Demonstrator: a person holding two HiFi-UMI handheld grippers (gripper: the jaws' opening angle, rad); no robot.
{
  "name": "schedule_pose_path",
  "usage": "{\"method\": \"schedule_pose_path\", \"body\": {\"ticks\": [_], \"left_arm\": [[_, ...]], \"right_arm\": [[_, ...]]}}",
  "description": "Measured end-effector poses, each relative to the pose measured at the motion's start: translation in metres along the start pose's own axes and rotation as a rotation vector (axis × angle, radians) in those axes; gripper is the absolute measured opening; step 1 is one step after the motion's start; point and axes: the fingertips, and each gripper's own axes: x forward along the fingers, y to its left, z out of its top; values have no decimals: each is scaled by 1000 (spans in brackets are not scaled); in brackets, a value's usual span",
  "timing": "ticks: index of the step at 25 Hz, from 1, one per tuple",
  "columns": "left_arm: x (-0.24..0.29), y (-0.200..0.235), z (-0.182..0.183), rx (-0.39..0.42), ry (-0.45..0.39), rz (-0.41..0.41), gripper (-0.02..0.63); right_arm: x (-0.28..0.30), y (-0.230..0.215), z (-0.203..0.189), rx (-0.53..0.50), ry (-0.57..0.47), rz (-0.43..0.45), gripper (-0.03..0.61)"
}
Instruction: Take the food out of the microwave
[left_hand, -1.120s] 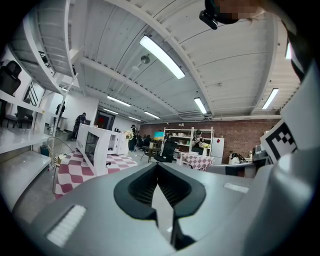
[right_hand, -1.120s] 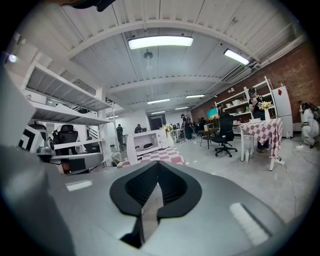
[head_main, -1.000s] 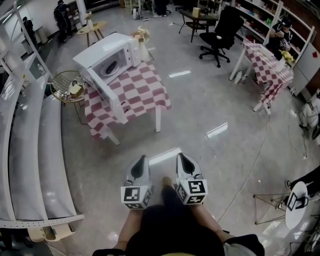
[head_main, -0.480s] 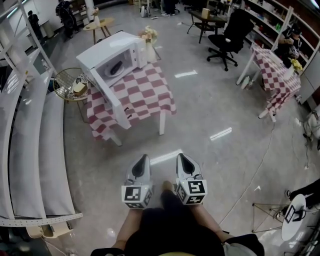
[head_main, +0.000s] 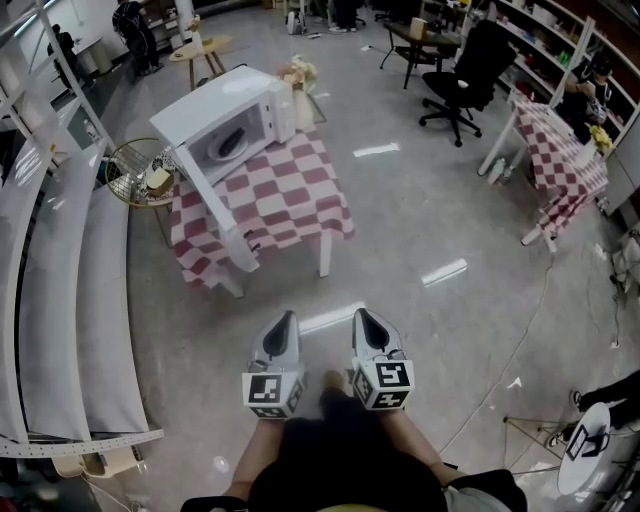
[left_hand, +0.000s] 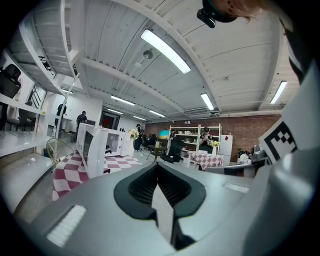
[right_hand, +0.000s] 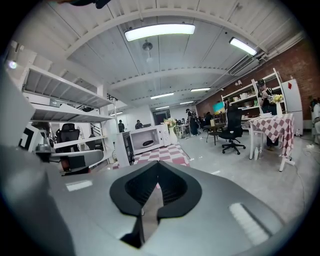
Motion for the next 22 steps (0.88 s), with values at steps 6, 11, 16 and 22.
{"method": "schedule_pose_path", "body": {"ticks": [6, 11, 16, 22], "left_arm": [[17, 3, -2, -5, 4, 20, 9], [31, 2, -1, -6, -3, 39, 9], [43, 0, 2, 6, -19, 49, 9], [48, -1, 0, 4, -22, 66, 9]], "right_arm": [[14, -15, 4, 6, 1, 10, 0], [26, -25, 10, 3, -2, 31, 0], [36, -32, 12, 2, -6, 49, 2], [43, -33, 12, 3, -3, 75, 1]]}}
